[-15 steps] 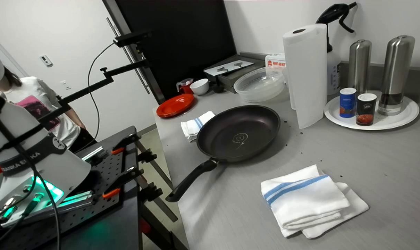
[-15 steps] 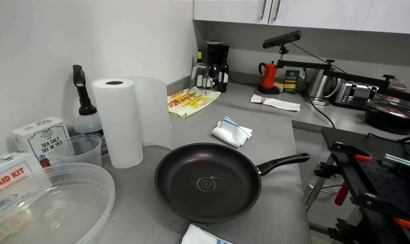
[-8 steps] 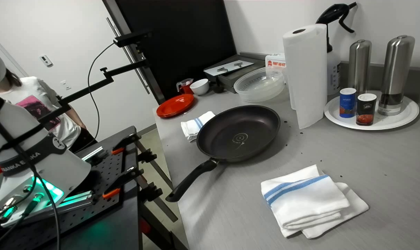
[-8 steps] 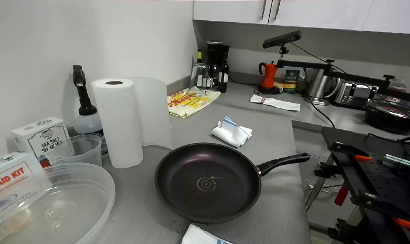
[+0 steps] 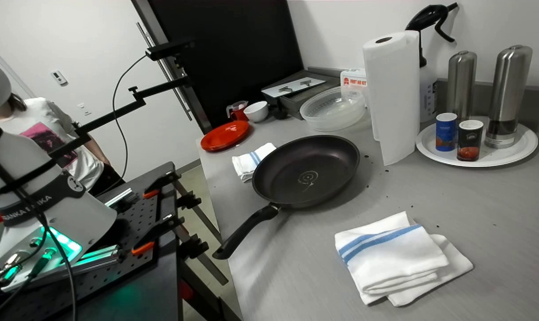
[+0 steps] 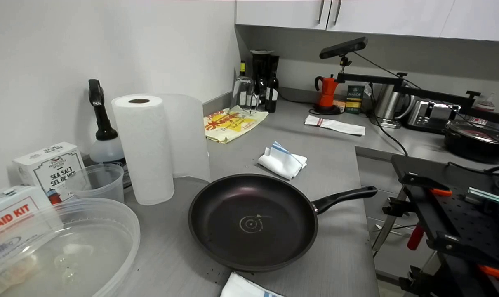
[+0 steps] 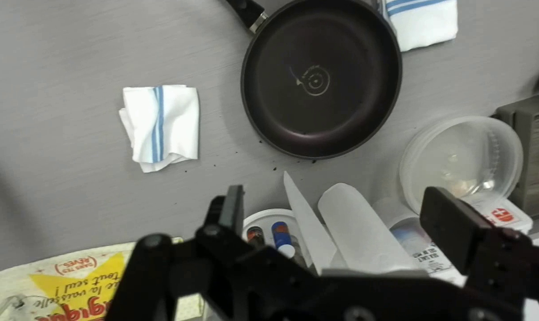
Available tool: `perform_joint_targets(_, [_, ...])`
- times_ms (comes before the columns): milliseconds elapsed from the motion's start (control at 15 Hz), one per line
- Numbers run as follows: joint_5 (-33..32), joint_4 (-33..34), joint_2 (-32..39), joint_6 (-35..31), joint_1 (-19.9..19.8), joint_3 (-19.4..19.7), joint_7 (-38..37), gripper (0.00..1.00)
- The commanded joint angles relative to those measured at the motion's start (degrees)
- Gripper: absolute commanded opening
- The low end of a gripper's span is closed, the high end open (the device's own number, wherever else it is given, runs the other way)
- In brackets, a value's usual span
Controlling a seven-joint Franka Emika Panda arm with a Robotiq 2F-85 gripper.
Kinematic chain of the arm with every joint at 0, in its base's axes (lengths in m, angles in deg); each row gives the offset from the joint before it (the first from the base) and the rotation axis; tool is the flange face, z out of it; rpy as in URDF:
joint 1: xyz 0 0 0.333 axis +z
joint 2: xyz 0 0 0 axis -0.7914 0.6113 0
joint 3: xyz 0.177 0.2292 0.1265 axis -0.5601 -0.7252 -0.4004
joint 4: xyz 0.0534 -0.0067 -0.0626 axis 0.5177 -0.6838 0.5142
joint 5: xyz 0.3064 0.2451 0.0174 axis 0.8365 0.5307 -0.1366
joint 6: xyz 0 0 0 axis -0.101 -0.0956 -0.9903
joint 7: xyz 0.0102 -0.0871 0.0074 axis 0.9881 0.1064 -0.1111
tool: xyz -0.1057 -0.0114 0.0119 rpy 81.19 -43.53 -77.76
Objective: Wipe the pan with the dish cloth
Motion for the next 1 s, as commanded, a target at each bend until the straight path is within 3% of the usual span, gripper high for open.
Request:
perform_joint_targets(0, [-4.8, -3.6, 2.3, -8.3, -2.7, -0.8, -5.2, 1.0])
perform_joint_targets(533, [-8.4, -6.7, 10.6, -21.8, -6.5, 0.6, -13.7, 1.0])
perform_joint_targets(933, [-8.4, -5.9, 18.1, -27.2, -8.4, 3.2, -15.9, 1.0])
